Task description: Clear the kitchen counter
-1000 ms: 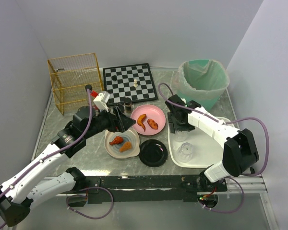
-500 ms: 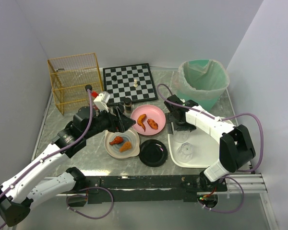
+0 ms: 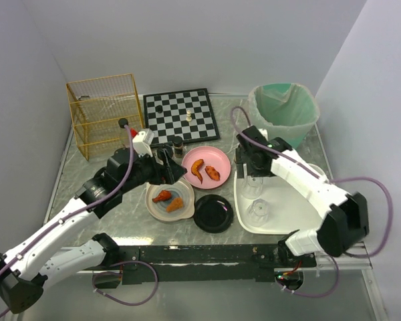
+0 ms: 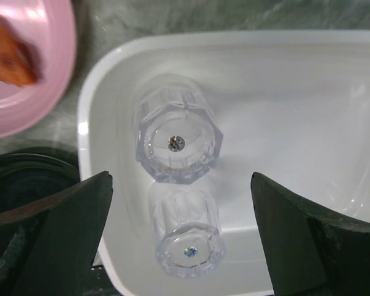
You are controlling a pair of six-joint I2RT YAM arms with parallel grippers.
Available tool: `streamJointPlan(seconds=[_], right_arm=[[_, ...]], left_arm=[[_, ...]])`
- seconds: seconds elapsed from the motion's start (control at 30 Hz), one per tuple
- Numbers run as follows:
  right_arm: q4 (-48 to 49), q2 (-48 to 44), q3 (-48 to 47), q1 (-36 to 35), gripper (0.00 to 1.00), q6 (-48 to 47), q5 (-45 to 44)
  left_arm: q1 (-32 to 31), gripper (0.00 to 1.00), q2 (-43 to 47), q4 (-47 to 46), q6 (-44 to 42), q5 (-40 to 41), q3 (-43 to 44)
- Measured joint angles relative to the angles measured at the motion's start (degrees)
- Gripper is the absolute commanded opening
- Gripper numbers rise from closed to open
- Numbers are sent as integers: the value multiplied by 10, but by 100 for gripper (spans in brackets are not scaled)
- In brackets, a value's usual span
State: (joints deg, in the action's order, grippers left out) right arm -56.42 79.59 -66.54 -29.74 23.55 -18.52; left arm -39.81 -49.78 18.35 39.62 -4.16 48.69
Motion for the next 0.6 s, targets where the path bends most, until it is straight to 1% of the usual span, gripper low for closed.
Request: streamJointPlan(seconds=[0.13,0.23,0.4,0.5,0.6], right_arm=[[3,-72,-15,0,100,3,2],[15,-125,-15,0,100,2,21],[75,-199,10,0,98,-5,96],[107,-212,29,-3,96,-8,146],[134,-202,46,-17,95,-8,183]], left_arm=[[0,84,-28,22,-6,21,10],[0,83,-57,40,-15,45,19],[0,83,-88,69,-26,79,21],[1,81,-97,76,-28,88,21],[0,80,-99,79,-30,91,21]])
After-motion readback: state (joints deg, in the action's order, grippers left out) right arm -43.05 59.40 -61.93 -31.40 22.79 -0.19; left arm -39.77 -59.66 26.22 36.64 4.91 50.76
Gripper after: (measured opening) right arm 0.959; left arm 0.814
